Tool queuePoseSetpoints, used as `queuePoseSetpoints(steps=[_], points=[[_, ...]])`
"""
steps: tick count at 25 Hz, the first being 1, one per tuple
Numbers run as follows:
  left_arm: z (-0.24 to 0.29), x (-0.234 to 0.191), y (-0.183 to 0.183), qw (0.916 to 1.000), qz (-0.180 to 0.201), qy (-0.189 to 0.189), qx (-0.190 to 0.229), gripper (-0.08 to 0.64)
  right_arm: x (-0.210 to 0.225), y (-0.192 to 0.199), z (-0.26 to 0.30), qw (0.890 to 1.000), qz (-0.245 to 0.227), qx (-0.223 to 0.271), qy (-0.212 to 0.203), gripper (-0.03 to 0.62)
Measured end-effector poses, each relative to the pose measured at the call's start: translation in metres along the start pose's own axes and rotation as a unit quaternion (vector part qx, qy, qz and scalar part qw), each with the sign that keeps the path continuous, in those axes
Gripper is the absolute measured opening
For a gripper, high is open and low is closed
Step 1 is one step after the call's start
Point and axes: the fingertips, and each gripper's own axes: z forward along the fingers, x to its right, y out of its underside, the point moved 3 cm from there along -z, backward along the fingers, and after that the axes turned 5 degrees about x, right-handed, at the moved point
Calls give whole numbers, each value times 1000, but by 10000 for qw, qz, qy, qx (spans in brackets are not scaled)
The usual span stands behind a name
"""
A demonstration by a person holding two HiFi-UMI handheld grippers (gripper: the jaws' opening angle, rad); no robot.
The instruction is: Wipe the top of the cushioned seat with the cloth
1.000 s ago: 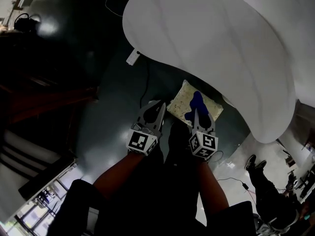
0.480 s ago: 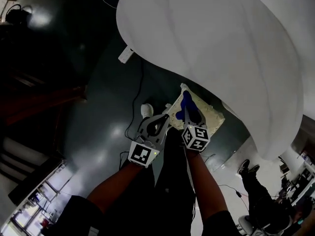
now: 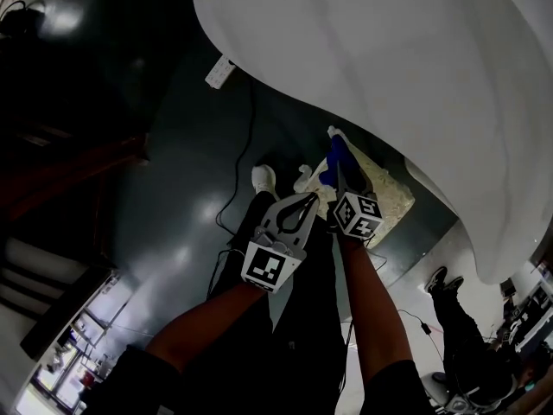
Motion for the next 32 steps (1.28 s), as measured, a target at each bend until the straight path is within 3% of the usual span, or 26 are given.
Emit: queuePoseSetpoints(steps=[5,10,16,21,26,32], points=[[-6,2,8,9996,44,248,-114,20,15,31,27,9995,-61,-298,8,117],[-15,-7,22,9993,-207,19,-322,20,46,56,36,9970,14,-639,442,117],[-10,-8,24,9988,186,165,-419,20,64,61,46,9952,122,-676,695,117],[-7,-9,30,9982,75,167,-572,20,77,65,49,9922,378,-734,937,117],[0,-4,28,9975,183,306,-613,20,82,64,42,9896,156,-869,1134,117],[8,8,28,9967,160,397,-692,20,96,62,29,9879,208,-885,1254,117]])
